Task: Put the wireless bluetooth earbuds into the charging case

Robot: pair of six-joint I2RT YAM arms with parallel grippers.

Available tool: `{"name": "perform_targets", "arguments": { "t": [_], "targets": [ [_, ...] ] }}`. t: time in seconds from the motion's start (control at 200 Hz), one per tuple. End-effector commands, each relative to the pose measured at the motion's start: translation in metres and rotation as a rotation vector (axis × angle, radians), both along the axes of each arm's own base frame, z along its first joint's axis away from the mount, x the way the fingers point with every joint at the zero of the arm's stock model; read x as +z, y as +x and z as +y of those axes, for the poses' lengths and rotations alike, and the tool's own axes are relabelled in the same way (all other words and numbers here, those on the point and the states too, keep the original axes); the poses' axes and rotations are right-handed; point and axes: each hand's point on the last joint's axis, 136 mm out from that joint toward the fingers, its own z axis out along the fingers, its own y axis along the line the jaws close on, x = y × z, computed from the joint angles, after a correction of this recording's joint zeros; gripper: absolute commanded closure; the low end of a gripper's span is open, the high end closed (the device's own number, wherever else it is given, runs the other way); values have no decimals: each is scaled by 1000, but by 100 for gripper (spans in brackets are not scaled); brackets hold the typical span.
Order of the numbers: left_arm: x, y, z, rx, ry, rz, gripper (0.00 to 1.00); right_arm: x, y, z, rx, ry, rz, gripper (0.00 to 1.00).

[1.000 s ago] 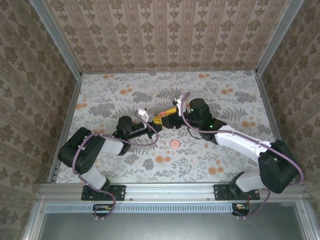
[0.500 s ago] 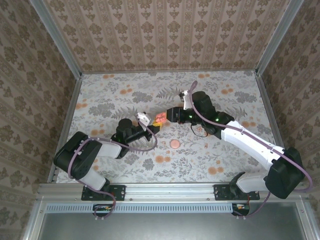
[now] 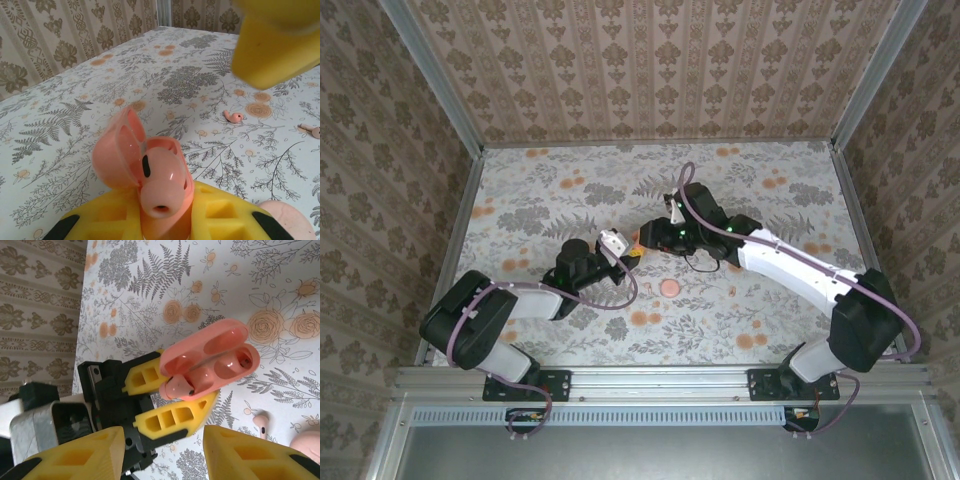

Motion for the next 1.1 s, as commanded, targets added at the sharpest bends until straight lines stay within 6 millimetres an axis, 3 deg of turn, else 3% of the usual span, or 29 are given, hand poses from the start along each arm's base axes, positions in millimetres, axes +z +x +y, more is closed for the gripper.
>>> {"name": "perform_targets", "arguments": {
  "t": [0.0,0.56,0.745,0.965,0.98,1.095],
  "targets": [
    [3,0,0,3,23,-32,83,0,-4,7,13,-4,44,54],
    [4,-2,-1,-1,31,-44,83,-24,4,21,26,-34,86,61],
    [4,-5,1,1,22,-38,83,-3,6,14,19,2,8,61],
    [9,-10,4,-52,-52,9,82,21,2,-18,7,11,-148,61],
    [10,-11,4,-58,-56,12,83,31,0,-21,6,25,-176,60],
    [14,-17,0,-118,-85,35,82,38,-6,-34,28,23,-253,59]
  ]
}}
